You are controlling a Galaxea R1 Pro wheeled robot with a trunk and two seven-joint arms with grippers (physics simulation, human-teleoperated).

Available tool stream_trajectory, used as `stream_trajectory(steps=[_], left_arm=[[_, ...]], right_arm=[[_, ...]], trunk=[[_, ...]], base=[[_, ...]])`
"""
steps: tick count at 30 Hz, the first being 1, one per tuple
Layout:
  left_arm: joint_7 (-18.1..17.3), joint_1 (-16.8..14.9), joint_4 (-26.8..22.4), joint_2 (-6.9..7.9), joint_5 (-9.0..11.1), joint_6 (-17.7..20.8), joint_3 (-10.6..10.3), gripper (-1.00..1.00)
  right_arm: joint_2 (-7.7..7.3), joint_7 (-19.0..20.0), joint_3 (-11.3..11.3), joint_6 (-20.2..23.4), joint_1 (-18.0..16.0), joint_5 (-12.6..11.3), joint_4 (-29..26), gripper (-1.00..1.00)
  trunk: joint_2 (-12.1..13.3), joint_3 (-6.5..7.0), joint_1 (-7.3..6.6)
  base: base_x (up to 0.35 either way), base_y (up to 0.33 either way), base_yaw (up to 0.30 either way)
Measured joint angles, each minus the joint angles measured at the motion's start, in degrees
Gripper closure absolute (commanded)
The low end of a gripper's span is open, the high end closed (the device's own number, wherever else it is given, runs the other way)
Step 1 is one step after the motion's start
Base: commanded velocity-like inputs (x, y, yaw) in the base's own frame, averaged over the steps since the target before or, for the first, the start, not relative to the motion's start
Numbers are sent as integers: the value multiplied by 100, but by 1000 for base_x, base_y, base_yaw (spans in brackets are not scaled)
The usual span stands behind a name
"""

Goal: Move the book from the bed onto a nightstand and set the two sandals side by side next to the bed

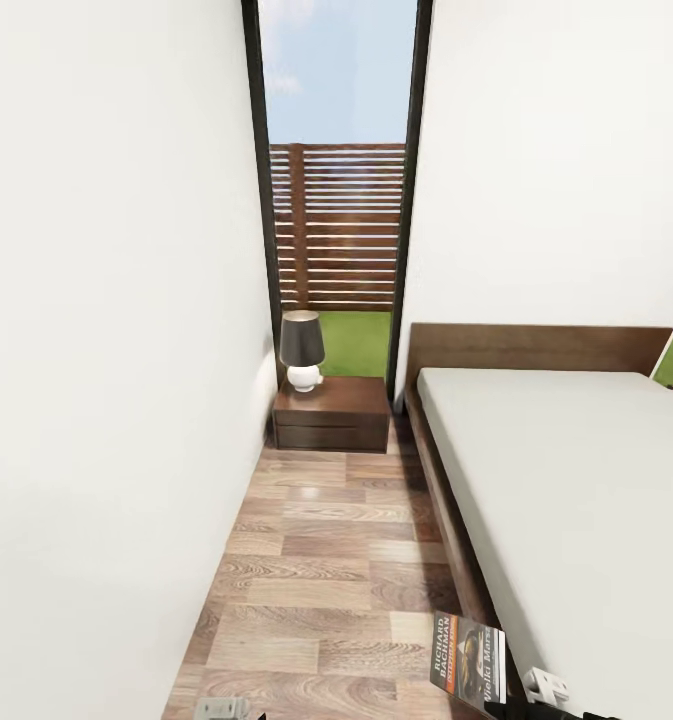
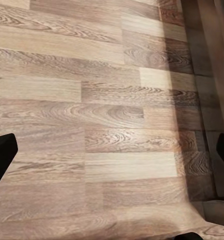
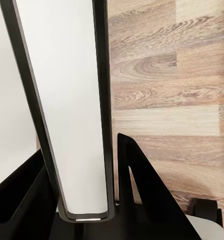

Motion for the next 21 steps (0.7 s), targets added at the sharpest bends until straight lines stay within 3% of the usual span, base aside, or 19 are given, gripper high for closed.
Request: stream_trajectory(steps=[11,21], left_arm=[[0,0,3,0,0,0,0,-100],[0,0,0,0,0,9,0,-100]], right_arm=[[0,0,3,0,0,-6,0,100],[0,0,3,0,0,-2,1,100]], trunk=[[0,0,0],[-1,0,-3]], base=[[5,0,0],[259,55,0]])
